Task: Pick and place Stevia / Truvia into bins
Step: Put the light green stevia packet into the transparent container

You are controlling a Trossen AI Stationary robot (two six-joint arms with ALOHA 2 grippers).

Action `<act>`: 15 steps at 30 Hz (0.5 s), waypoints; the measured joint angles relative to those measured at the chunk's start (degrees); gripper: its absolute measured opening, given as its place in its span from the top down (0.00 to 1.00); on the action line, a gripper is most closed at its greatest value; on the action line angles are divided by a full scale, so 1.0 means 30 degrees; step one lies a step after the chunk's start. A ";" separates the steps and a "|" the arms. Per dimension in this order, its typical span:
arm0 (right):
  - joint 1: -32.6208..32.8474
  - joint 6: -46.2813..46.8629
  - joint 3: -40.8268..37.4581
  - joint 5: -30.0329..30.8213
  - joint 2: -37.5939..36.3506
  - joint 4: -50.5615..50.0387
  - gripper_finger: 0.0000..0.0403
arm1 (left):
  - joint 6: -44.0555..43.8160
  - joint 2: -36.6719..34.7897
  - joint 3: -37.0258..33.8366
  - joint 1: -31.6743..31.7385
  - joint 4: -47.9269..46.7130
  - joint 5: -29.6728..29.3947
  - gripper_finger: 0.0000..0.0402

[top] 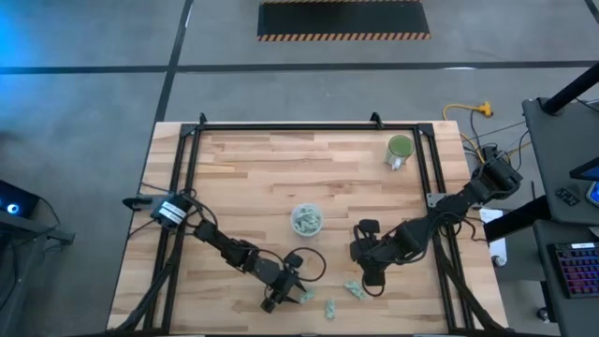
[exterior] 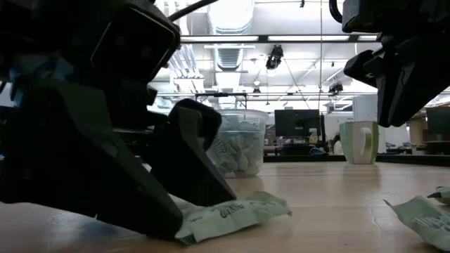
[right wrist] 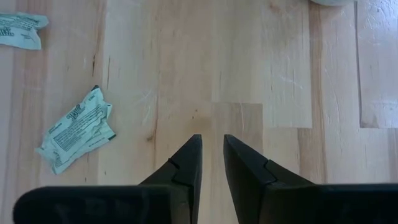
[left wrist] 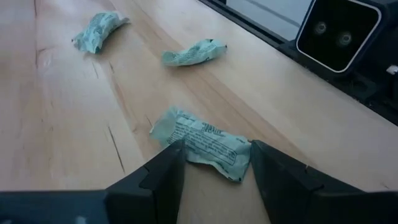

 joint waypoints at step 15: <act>0.0095 -0.0007 -0.0095 0.0000 0.0000 -0.0001 0.86 | -0.0054 -0.0223 0.0103 0.0095 -0.0947 0.0354 0.73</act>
